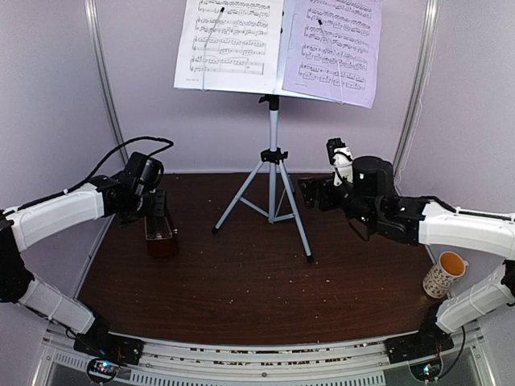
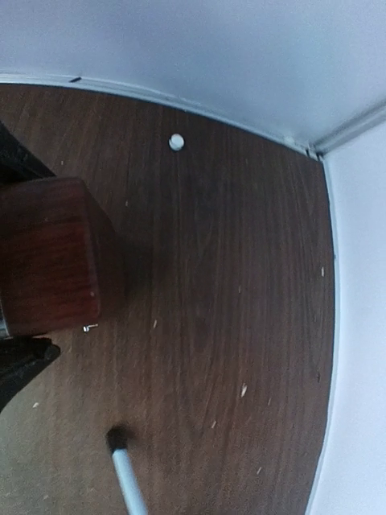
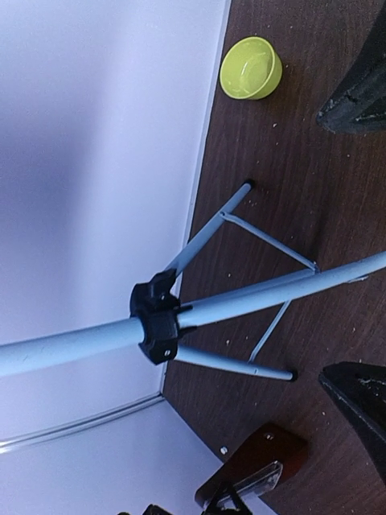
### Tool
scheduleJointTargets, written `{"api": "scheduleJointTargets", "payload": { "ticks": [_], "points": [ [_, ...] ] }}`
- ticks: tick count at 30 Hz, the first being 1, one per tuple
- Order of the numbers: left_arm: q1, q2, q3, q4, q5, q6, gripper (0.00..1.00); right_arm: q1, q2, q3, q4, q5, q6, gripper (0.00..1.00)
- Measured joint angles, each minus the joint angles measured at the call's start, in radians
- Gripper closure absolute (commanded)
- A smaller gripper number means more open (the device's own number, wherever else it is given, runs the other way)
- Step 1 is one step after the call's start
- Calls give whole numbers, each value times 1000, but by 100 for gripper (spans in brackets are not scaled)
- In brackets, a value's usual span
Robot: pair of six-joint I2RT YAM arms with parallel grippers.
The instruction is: Set up the instrument practice props
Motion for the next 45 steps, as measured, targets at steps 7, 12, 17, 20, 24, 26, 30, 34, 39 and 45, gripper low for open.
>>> {"api": "scheduleJointTargets", "payload": {
  "ticks": [7, 12, 17, 20, 24, 26, 30, 34, 39, 45],
  "points": [
    [-256, -52, 0, -5, 65, 45, 61, -3, -43, -1, 0, -82, -21, 0],
    [-379, -74, 0, -5, 122, 115, 61, -5, -74, -19, 1, -115, -26, 0],
    [-439, -70, 2, 29, 288, 206, 61, -10, -88, -31, 0, -150, -25, 0],
    [-444, -47, 8, 76, 374, 258, 61, -15, -88, -31, -9, -163, -24, 0],
    [-450, 37, 47, 135, 454, 323, 62, -18, -89, -38, -15, -170, -21, 0],
    [-459, 89, 77, 155, 481, 356, 63, -21, -89, -41, -20, -174, -20, 0],
    [-481, 171, 124, 182, 534, 414, 61, -27, -94, -45, -24, -181, -19, 0],
    [-492, 198, 129, 192, 581, 458, 54, -30, -96, -45, -24, -185, -18, 0],
    [-493, 212, 144, 187, 612, 502, 41, -33, -96, -45, -24, -196, -17, 0],
    [-493, 224, 160, 201, 625, 537, 13, -34, -94, -45, -24, -215, -16, 0]
  ]
}}
